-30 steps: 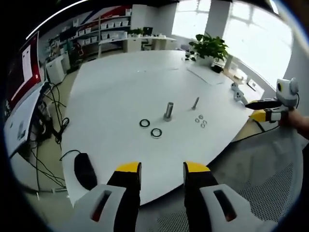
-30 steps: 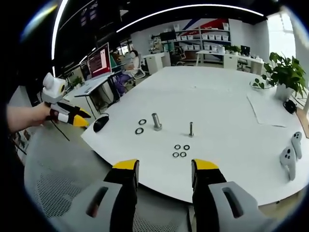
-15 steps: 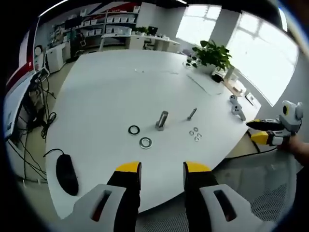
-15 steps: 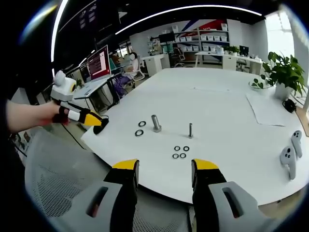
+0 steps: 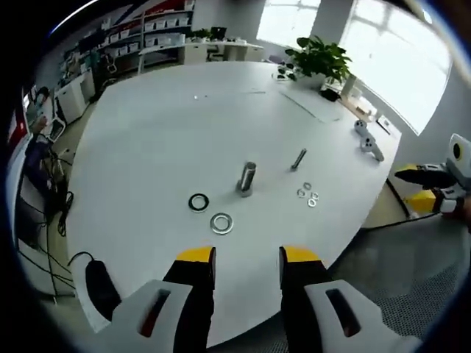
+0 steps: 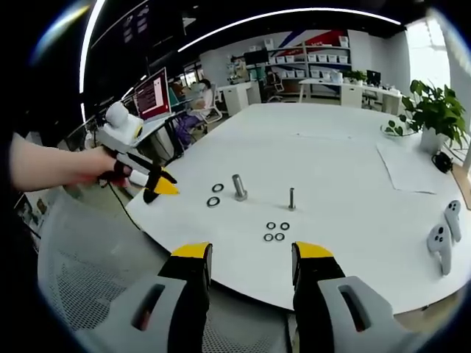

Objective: Place the washer onto the threaded stud by aligning its center hole with the stud, sliding it down to the base, and recovering from edge contact or off-axis alignment until the washer reaches the visible bottom stop.

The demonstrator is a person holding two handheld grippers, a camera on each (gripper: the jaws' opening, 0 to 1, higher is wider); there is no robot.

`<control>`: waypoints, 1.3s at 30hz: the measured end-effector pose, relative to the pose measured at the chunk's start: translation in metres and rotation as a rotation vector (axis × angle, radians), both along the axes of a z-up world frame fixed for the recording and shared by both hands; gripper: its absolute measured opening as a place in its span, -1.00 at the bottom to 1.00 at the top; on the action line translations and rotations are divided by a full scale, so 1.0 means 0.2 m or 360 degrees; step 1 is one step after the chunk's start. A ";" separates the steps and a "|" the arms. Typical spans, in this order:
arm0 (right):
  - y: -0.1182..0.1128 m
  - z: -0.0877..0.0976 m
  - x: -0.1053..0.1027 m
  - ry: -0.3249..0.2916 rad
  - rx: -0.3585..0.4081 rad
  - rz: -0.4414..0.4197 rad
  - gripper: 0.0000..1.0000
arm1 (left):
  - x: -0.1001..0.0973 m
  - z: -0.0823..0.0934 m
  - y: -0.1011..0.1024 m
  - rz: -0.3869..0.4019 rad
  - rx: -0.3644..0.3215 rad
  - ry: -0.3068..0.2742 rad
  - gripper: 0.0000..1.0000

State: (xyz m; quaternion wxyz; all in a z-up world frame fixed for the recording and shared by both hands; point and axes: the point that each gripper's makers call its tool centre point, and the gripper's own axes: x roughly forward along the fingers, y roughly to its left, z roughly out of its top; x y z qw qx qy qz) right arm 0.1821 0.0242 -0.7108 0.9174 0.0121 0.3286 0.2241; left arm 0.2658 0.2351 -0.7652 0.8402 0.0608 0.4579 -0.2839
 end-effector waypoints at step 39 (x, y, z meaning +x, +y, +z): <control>0.02 -0.01 0.00 0.0004 -0.0001 0.0059 -0.13 | 0.26 -0.45 -0.07 -0.0228 0.0409 0.0283 -0.36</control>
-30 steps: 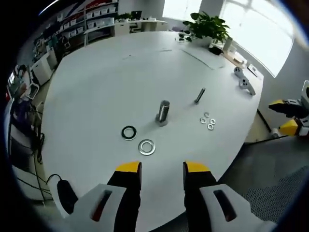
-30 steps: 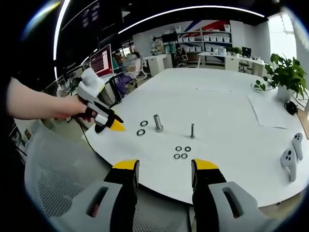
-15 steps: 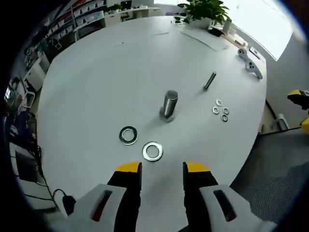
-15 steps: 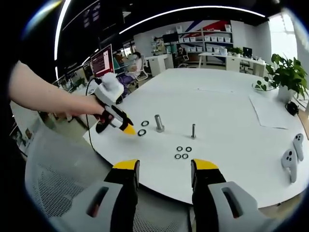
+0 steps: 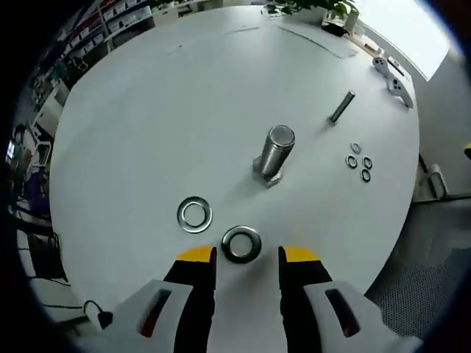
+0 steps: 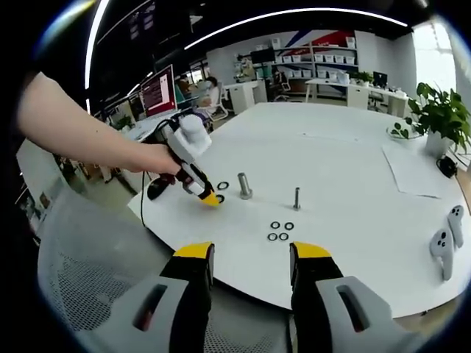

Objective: Place the washer onto the threaded stud by aligning its center hole with the stud, sliding it down to the base, and recovering from edge contact or off-axis alignment until the washer reaches the visible bottom stop.

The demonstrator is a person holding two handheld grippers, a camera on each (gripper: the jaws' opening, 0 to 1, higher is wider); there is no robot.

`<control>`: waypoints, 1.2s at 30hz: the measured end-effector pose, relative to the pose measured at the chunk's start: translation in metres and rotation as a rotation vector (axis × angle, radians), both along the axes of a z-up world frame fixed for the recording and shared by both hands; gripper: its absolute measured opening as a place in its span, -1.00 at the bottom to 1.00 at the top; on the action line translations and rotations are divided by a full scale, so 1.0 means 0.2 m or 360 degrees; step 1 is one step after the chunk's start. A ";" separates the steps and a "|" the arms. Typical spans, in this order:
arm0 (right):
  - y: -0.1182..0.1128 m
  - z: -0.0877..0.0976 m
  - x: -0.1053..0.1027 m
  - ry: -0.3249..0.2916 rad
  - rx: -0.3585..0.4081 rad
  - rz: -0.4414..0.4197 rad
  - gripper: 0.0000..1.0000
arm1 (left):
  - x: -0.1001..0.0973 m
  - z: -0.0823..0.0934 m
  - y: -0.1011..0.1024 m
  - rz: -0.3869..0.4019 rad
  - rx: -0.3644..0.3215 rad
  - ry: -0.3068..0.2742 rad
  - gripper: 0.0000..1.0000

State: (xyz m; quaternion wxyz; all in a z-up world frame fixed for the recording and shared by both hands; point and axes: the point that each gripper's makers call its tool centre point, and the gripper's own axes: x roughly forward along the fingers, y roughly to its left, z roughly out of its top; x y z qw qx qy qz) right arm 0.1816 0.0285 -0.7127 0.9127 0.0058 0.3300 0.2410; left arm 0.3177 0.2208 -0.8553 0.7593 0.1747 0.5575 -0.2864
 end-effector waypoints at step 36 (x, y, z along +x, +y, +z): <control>0.00 0.00 0.00 0.0002 0.0015 0.0007 -0.13 | -0.02 -0.05 0.04 -0.0221 0.0210 0.0114 -0.57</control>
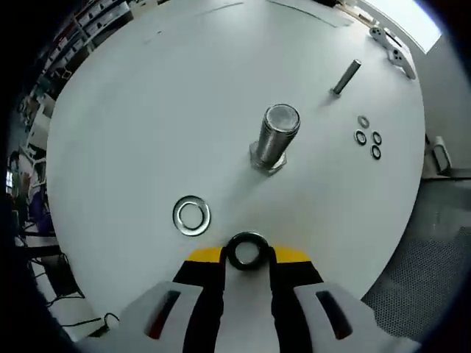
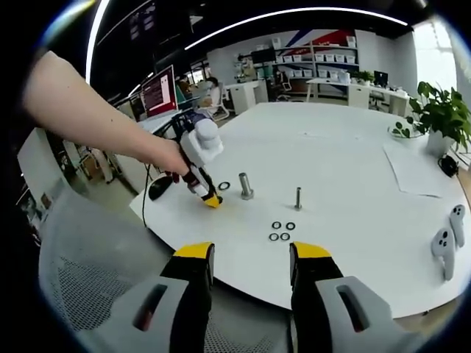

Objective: Place the washer onto the threaded stud by aligning its center hole with the stud, sliding it down to the base, and recovering from edge contact or off-axis alignment until the washer reaches the visible bottom stop.

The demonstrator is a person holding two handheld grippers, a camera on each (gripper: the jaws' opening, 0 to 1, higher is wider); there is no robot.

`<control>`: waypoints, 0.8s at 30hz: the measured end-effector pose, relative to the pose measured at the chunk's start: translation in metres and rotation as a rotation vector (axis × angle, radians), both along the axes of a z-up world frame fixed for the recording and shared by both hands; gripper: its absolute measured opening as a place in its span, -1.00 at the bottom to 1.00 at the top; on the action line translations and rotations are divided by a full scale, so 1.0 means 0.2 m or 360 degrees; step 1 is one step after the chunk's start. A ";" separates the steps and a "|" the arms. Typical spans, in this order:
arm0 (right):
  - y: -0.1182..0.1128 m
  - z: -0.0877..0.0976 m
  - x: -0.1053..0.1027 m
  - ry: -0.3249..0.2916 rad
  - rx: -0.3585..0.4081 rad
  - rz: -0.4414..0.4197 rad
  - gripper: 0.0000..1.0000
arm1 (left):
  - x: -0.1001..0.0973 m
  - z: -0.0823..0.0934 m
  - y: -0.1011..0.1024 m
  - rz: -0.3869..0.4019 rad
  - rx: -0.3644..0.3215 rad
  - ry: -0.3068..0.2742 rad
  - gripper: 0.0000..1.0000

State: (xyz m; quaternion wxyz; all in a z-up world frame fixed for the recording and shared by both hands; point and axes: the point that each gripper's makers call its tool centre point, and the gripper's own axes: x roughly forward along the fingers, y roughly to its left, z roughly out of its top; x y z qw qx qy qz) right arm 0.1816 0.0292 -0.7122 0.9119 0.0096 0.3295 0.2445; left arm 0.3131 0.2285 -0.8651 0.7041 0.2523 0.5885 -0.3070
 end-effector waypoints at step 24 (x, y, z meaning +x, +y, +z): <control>0.00 -0.01 0.00 0.0008 0.0007 0.0000 -0.14 | 0.01 -0.01 -0.01 -0.0121 0.0080 0.0035 -0.56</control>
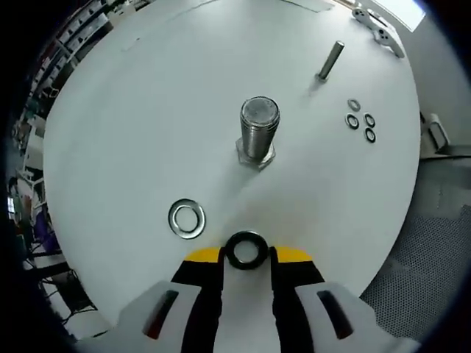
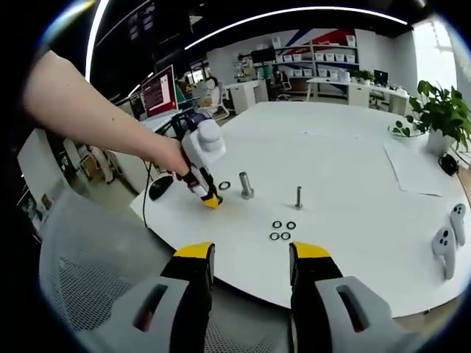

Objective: Place the washer onto the threaded stud by aligning its center hole with the stud, sliding it down to the base, and recovering from edge contact or off-axis alignment until the washer reaches the visible bottom stop.

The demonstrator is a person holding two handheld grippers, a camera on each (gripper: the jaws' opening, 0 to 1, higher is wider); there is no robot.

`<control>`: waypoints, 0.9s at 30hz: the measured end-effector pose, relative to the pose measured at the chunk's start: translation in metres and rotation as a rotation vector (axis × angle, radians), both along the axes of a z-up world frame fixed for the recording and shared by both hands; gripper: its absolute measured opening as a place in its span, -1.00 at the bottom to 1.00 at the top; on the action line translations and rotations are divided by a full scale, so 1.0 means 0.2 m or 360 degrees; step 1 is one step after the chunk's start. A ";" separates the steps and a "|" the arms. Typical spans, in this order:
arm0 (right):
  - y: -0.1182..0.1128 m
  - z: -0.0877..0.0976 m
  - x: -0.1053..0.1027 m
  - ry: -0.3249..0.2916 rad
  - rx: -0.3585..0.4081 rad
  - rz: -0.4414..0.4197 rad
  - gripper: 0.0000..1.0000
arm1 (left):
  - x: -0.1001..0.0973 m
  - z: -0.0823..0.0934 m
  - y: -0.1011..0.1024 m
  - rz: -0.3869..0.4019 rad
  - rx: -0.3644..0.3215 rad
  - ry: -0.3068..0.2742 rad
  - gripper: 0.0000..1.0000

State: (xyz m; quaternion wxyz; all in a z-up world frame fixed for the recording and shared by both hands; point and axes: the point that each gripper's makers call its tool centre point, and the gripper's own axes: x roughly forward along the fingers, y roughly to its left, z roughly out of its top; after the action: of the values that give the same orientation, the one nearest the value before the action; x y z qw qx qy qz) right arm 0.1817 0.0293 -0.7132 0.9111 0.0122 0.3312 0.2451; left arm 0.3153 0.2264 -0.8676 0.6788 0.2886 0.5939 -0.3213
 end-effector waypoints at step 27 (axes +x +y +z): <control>0.00 0.01 0.00 -0.0002 0.0007 -0.0001 -0.14 | -0.07 0.02 -0.04 0.0035 -0.0115 -0.0007 -0.62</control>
State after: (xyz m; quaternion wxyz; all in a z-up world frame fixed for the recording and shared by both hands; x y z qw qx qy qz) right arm 0.1822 0.0294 -0.7121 0.9114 0.0141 0.3302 0.2454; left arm 0.3003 0.2174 -0.8638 0.6935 0.2580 0.5835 -0.3346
